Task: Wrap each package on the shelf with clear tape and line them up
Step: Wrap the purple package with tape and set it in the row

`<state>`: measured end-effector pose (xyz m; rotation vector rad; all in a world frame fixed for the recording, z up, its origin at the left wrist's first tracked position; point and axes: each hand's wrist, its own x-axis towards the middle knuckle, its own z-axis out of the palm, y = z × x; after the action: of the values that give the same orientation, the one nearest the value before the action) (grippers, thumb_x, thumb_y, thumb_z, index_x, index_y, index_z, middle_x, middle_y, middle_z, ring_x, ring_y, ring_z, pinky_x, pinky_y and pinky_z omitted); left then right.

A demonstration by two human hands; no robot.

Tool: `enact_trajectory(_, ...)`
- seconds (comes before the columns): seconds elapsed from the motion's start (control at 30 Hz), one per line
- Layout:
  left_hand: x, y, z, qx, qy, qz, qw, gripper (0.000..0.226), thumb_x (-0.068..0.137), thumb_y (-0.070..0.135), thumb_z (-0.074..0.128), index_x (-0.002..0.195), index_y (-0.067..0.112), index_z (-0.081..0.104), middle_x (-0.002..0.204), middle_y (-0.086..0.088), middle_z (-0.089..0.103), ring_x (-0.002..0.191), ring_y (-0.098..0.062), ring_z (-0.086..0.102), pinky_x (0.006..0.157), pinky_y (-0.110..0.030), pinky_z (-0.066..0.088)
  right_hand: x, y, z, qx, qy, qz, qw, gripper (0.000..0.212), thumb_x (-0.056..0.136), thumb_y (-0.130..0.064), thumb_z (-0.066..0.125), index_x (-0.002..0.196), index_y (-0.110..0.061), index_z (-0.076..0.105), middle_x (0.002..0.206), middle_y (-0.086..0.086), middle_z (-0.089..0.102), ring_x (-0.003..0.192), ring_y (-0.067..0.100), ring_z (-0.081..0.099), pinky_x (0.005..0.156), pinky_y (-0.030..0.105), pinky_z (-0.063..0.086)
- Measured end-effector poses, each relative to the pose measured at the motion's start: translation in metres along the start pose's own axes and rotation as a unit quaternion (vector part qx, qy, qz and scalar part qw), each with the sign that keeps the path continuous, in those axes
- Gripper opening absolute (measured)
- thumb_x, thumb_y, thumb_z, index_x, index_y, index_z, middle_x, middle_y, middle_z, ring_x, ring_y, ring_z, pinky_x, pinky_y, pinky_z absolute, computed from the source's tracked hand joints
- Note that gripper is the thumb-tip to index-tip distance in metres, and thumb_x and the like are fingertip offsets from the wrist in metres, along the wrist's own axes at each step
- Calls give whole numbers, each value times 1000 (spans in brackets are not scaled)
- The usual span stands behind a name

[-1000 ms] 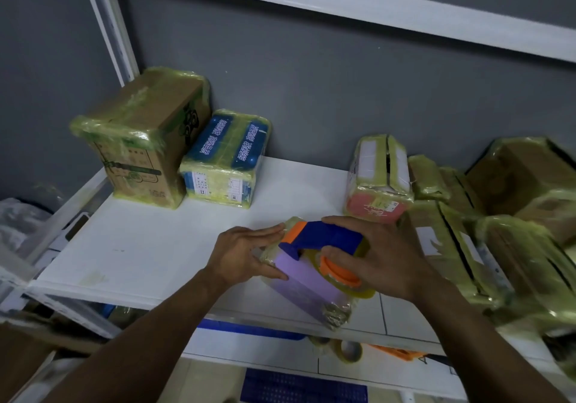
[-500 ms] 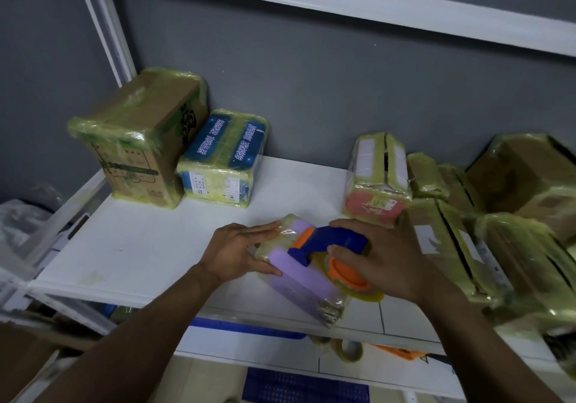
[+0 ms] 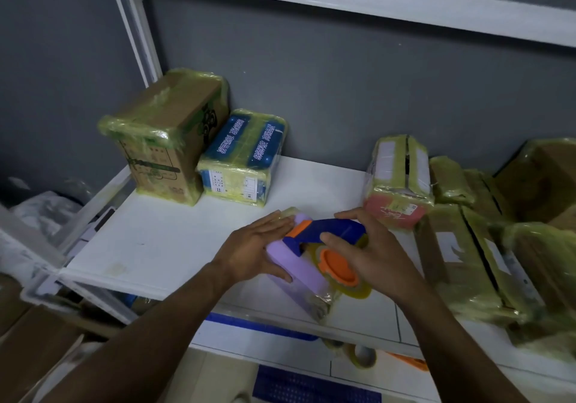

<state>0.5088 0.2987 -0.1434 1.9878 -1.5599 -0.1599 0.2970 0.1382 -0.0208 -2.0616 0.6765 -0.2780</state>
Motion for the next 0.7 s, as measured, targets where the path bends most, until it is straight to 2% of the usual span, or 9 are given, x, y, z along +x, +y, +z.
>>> enact_trajectory(0.1,-1,-2,5,1,33,3,999,113,58,71,86,153,26,43,158,13,40,150,-6,29,116,-36,41,-4,3,2,-4,23,-3,1000,44,82,-60,77,119,-51,56,111,-32,60,103,1,62,81,22,54)
enact_trajectory(0.23,0,-5,8,14,63,24,998,110,58,71,85,149,21,50,154,7,47,147,-10,38,114,-37,44,-6,-2,1,-24,-7,-7,1000,50,80,-67,76,122,-56,51,107,-41,57,102,-9,59,73,11,49)
enact_trajectory(0.4,2,-7,8,48,82,40,995,107,58,79,79,146,23,55,150,8,52,143,-13,44,106,-37,51,-7,0,-7,-27,0,10,1000,51,84,-58,76,129,-48,55,117,-28,60,107,3,61,86,26,55)
enact_trajectory(0.47,2,-7,7,61,81,38,994,105,60,84,73,145,26,56,150,12,51,143,-10,43,104,-35,53,-8,-1,-10,-34,2,13,999,50,85,-59,75,129,-48,54,117,-28,59,107,4,60,87,29,56)
enact_trajectory(0.53,2,-7,6,69,82,33,994,102,60,86,70,143,28,58,149,16,50,143,-7,41,102,-33,53,-10,-1,-13,-48,4,8,999,49,86,-60,72,130,-49,53,117,-31,56,108,2,59,82,24,53)
enact_trajectory(0.63,2,-5,6,72,84,25,994,100,60,87,68,142,29,60,150,20,47,144,-6,40,98,-34,56,-16,2,-22,-50,18,3,999,52,86,-60,72,133,-54,50,119,-35,53,108,-11,56,71,7,46)
enact_trajectory(0.7,2,-4,6,74,89,26,993,100,61,88,66,141,29,59,150,21,46,143,-6,40,99,-35,55,-18,4,-26,-50,12,12,999,52,86,-59,72,133,-53,52,122,-31,54,108,-10,56,71,7,45)
